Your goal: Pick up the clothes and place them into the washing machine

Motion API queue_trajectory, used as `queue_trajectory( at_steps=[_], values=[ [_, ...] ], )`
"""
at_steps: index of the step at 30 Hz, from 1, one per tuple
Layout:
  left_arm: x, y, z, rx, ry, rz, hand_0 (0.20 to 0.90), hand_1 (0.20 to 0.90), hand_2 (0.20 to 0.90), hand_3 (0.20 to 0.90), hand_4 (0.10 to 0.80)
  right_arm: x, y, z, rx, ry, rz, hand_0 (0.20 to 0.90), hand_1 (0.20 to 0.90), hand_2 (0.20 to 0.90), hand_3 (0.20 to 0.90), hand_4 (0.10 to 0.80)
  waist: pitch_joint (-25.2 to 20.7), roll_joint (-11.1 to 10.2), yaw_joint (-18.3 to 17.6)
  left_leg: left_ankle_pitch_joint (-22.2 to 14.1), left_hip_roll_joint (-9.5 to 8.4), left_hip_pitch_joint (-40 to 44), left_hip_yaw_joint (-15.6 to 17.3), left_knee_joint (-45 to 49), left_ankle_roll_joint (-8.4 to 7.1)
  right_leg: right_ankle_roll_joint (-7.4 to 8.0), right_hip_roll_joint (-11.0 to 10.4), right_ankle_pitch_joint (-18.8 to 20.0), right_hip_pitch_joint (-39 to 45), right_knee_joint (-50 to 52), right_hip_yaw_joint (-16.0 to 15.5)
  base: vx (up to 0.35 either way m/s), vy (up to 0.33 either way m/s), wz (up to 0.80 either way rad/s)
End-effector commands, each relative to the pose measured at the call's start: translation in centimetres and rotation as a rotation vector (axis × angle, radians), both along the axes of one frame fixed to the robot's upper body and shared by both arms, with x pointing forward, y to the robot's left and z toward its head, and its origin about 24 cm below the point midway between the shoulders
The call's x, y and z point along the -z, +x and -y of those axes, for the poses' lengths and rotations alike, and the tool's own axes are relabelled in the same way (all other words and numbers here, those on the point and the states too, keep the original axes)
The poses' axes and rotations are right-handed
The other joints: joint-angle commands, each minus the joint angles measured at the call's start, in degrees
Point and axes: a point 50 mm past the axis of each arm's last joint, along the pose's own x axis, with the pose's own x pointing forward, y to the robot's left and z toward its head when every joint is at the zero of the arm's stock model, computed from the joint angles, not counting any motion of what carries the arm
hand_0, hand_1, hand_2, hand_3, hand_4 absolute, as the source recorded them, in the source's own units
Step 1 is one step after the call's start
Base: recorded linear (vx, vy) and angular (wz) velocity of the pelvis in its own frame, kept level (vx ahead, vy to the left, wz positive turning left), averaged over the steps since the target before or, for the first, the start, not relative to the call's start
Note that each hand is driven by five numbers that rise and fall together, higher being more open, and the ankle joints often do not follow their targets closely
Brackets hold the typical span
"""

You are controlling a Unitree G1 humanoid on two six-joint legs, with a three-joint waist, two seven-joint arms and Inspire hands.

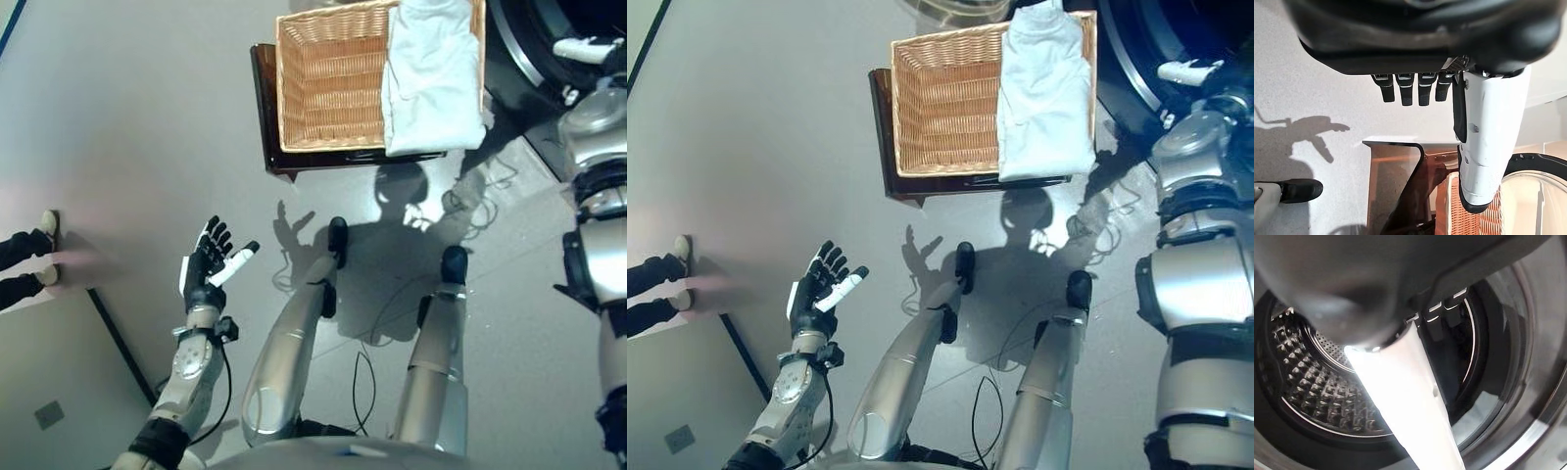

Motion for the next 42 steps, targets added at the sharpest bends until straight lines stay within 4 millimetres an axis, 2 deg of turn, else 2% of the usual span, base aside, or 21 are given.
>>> queue_trajectory(
  at_steps=[1, 10, 12, 13, 17, 18, 19, 20, 21, 22, 23, 24, 27, 28, 29, 31, 32, 33, 34, 39, 42],
  values=[
    [-2.3, 0.7, -2.2, -0.133, 0.015, 0.145, 0.9, 0.9, 0.9, 0.9, 0.8, -4.3, -1.0, -0.7, 0.038, -0.204, 0.152, 0.9, 0.9, 0.9, 0.9, 0.8, 1.8, 3.1, -1.3, 0.1, 1.13, -0.3, 1.4, -2.3, -4.47, -7.82, 4.0, -2.0, 4.9, -1.6, -3.6, 0.017, -0.01, -0.04],
    [-1.5, 0.7, -1.9, -0.154, 0.008, 0.107, 0.9, 0.9, 0.9, 0.9, 0.8, 0.0, 0.2, -2.2, 0.003, -0.222, 0.068, 0.9, 0.9, 0.9, 0.9, 0.8, 1.8, 0.9, -1.9, 0.0, 1.99, 1.8, 1.1, -2.9, -4.49, -7.94, 4.5, -1.5, 8.1, -3.9, -4.5, 0.013, -0.024, -0.07],
    [-1.3, 0.6, -2.0, -0.16, 0.01, 0.101, 0.9, 0.9, 0.9, 0.9, 0.8, 0.4, 0.2, -2.4, -0.008, -0.236, 0.062, 0.9, 0.9, 0.9, 0.9, 0.8, 1.8, 0.7, -2.1, -0.1, 2.09, 2.0, 1.1, -2.8, -4.47, -7.97, 4.7, -1.5, 8.3, -3.9, -4.6, 0.019, -0.027, -0.04],
    [-1.1, 0.6, -2.2, -0.171, 0.019, 0.088, 0.9, 0.9, 0.9, 0.9, 0.8, 1.4, 0.4, -3.0, -0.05, -0.273, 0.033, 0.9, 0.9, 0.9, 0.9, 0.8, 1.8, -0.2, -2.4, -0.4, 2.42, 2.4, 1.1, -2.3, -4.6, -8.15, 4.8, -1.8, 9.2, -3.8, -5.1, 0.028, -0.057, -0.02],
    [0.2, 0.2, -2.8, -0.188, 0.066, 0.024, 0.9, 0.9, 0.9, 0.9, 0.8, 2.7, 0.6, -3.7, -0.091, -0.381, -0.049, 0.9, 0.9, 0.9, 0.9, 0.8, 1.8, -1.6, -2.9, -1.1, 3.26, 2.9, 0.8, -0.3, -4.71, -8.54, 5.3, -2.3, 10.6, -3.3, -5.3, 0.041, -0.064, 0.01],
    [2.0, -0.5, -3.5, -0.212, 0.123, -0.071, 0.9, 0.9, 0.9, 0.9, 0.8, 3.8, 0.8, -4.4, -0.118, -0.435, -0.099, 0.9, 0.9, 0.9, 0.9, 0.8, 1.8, -2.8, -3.4, -1.9, 3.77, 4.0, 0.4, 1.1, -4.65, -8.73, 5.7, -3.1, 12.1, -2.6, -5.4, 0.042, -0.056, -0.06],
    [2.0, -0.5, -3.5, -0.212, 0.123, -0.069, 0.9, 0.9, 0.9, 0.9, 0.8, 3.7, 0.8, -4.4, -0.118, -0.436, -0.097, 0.9, 0.9, 0.9, 0.9, 0.8, 1.8, -2.8, -3.2, -1.7, 3.93, 3.9, 0.4, 1.0, -4.67, -8.75, 5.8, -2.8, 11.9, -2.7, -5.4, 0.098, -0.115, -0.11],
    [4.1, -1.7, -4.6, -0.238, 0.198, -0.19, 0.9, 0.9, 0.9, 0.9, 0.8, 4.8, 1.0, -5.2, -0.151, -0.545, -0.172, 0.9, 0.9, 0.9, 0.9, 0.8, 1.8, -3.9, -3.6, -2.3, 4.45, 5.3, 0.2, 1.8, -4.64, -9.01, 6.0, -3.7, 13.7, -2.3, -5.7, 0.036, -0.064, -0.1],
    [4.1, -1.6, -4.6, -0.238, 0.198, -0.189, 0.9, 0.9, 0.9, 0.9, 0.8, 4.7, 1.0, -5.2, -0.15, -0.545, -0.171, 0.9, 0.9, 0.9, 0.9, 0.8, 1.8, -3.8, -3.5, -2.1, 4.59, 5.2, 0.2, 1.7, -4.66, -9.03, 6.1, -3.4, 13.5, -2.4, -5.6, 0.078, -0.091, -0.08],
    [5.3, -2.4, -5.1, -0.254, 0.233, -0.266, 0.9, 0.9, 0.9, 0.9, 0.8, 5.5, 1.1, -5.6, -0.166, -0.572, -0.197, 0.9, 0.9, 0.9, 0.9, 0.8, 1.8, -4.4, -3.6, -2.2, 4.89, 6.2, 0.0, 1.9, -4.7, -9.16, 6.3, -3.7, 14.7, -2.2, -5.8, 0.045, -0.051, -0.04],
    [6.4, -3.2, -5.7, -0.279, 0.258, -0.332, 0.9, 0.9, 0.9, 0.9, 0.8, 5.9, 1.2, -6.2, -0.189, -0.591, -0.211, 0.9, 0.9, 0.9, 0.9, 0.8, 1.8, -4.8, -3.7, -2.3, 5.04, 7.1, -0.1, 1.8, -4.74, -9.22, 6.5, -3.9, 15.6, -2.3, -5.9, 0.13, -0.105, -0.07],
    [8.7, -5.2, -6.8, -0.31, 0.313, -0.491, 0.9, 0.9, 0.9, 0.9, 0.8, 7.3, 1.5, -7.4, -0.233, -0.655, -0.266, 0.9, 0.9, 0.9, 0.9, 0.8, 1.8, -6.0, -4.0, -2.5, 5.42, 9.5, -0.5, 1.7, -4.9, -9.32, 6.7, -4.6, 18.1, -2.3, -6.4, 0.116, -0.106, -0.1],
    [10.7, -7.9, -7.7, -0.318, 0.386, -0.665, 0.9, 0.9, 0.9, 0.9, 0.8, 8.5, 1.7, -9.2, -0.307, -0.645, -0.261, 0.9, 0.9, 0.9, 0.9, 0.8, 1.8, -7.4, -4.4, -2.3, 6.46, 12.2, -0.8, 1.2, -5.04, -9.67, 7.4, -5.0, 21.1, -2.8, -6.7, 0.085, -0.087, -0.09],
    [10.8, -8.0, -7.7, -0.318, 0.387, -0.665, 0.9, 0.9, 0.9, 0.9, 0.8, 8.5, 1.7, -9.3, -0.308, -0.645, -0.262, 0.9, 0.9, 0.9, 0.9, 0.8, 1.8, -7.5, -4.4, -2.3, 6.45, 12.3, -0.8, 1.2, -5.04, -9.68, 7.4, -5.0, 21.3, -2.8, -6.8, 0.096, -0.097, -0.1],
    [11.9, -9.6, -7.9, -0.323, 0.413, -0.767, 0.9, 0.9, 0.9, 0.9, 0.8, 9.7, 1.9, -10.4, -0.345, -0.644, -0.279, 0.9, 0.9, 0.9, 0.9, 0.8, 1.8, -8.4, -4.5, -2.1, 7.01, 13.5, -0.8, 1.5, -5.46, -9.99, 7.5, -5.3, 23.3, -3.5, -7.4, 0.062, -0.058, -0.1],
    [12.3, -10.2, -7.9, -0.324, 0.412, -0.808, 0.9, 0.9, 0.9, 0.9, 0.8, 10.0, 1.9, -10.8, -0.36, -0.647, -0.278, 0.9, 0.9, 0.9, 0.9, 0.8, 1.8, -8.6, -4.7, -1.8, 7.19, 13.7, -0.7, 1.7, -5.81, -10.16, 7.4, -5.6, 24.2, -3.7, -8.0, 0.065, -0.102, 0.04],
    [12.8, -10.8, -7.7, -0.315, 0.432, -0.866, 0.9, 0.9, 0.9, 0.9, 0.8, 10.7, 1.6, -10.7, -0.361, -0.645, -0.286, 0.9, 0.9, 0.9, 0.9, 0.8, 1.8, -9.1, -5.4, -0.4, 8.18, 13.6, 1.7, 2.7, -6.65, -10.82, 6.7, -6.1, 26.0, -4.4, -10.0, 0.052, -0.12, 0.15],
    [12.8, -10.8, -7.7, -0.315, 0.432, -0.866, 0.9, 0.9, 0.9, 0.9, 0.8, 10.7, 1.6, -10.7, -0.361, -0.645, -0.286, 0.9, 0.9, 0.9, 0.9, 0.8, 1.8, -9.0, -5.5, -0.4, 8.16, 13.6, 1.6, 2.7, -6.67, -10.84, 6.6, -6.1, 26.1, -4.5, -10.1, 0.044, -0.126, 0.33],
    [13.1, -11.3, -7.8, -0.314, 0.441, -0.897, 0.9, 0.9, 0.9, 0.9, 0.8, 10.9, 1.5, -11.0, -0.37, -0.64, -0.275, 0.9, 0.9, 0.9, 0.9, 0.8, 1.8, -9.5, -6.1, 0.7, 8.86, 14.4, 4.1, 2.4, -6.63, -11.23, 6.5, -6.2, 26.6, -4.7, -11.2, 0.021, -0.01, 0.6],
    [13.2, -10.9, -7.1, -0.29, 0.443, -0.891, 0.9, 0.9, 0.9, 0.9, 0.8, 11.6, 1.9, -12.7, -0.402, -0.667, -0.295, 0.9, 0.9, 0.9, 0.9, 0.8, 1.1, -9.6, -6.8, 0.0, 8.0, 18.4, 4.7, -1.8, -5.41, -10.0, 6.6, -5.1, 27.8, -6.3, -10.8, 0.027, 0.041, 0.25],
    [12.8, -9.6, -6.9, -0.278, 0.441, -0.847, 0.9, 0.9, 0.9, 0.9, 0.8, 12.2, 2.0, -13.3, -0.414, -0.674, -0.315, 0.9, 0.9, 0.9, 0.9, 0.8, 0.6, -9.9, -7.3, -0.3, 7.68, 19.5, 4.8, -2.6, -5.17, -9.74, 6.1, -4.8, 28.8, -7.3, -10.8, 0.018, 0.039, -0.09]
  ],
)
